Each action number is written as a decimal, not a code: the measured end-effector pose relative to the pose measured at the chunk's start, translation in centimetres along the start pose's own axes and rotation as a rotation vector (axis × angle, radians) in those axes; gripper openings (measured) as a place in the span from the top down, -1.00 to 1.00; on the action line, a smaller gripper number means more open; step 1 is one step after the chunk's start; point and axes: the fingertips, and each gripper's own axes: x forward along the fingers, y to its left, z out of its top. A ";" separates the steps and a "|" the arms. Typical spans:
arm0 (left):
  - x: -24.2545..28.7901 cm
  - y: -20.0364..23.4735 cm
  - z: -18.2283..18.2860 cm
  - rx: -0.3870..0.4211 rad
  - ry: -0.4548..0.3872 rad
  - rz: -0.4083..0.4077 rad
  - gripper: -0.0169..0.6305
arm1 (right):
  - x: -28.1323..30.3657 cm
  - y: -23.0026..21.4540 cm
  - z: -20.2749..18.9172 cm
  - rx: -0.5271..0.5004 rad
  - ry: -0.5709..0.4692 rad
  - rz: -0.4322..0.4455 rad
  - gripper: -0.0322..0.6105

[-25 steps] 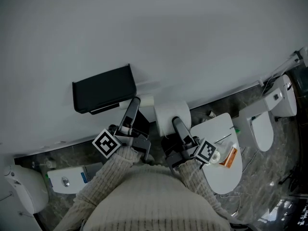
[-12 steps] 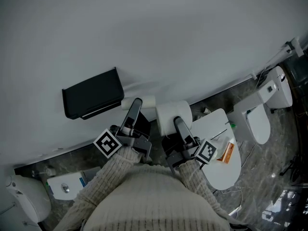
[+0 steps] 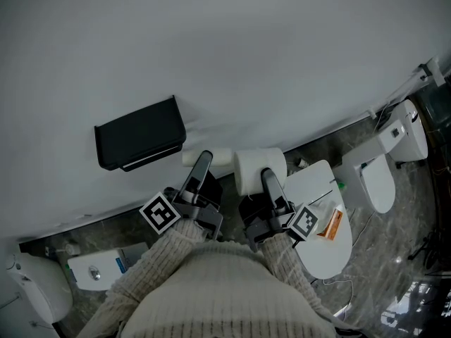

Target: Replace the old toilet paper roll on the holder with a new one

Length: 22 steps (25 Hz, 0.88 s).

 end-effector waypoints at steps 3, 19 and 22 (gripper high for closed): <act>-0.9 0.2 0.0 0.000 0.004 0.015 0.40 | 0.3 0.0 -0.2 0.004 0.001 0.002 -0.55; -5.8 0.5 3.2 0.006 -0.113 0.061 0.40 | 5.2 0.6 -3.4 0.016 0.098 0.044 -0.55; -6.8 0.9 4.9 -0.004 -0.146 0.070 0.40 | 7.1 0.0 -4.5 0.014 0.118 0.033 -0.55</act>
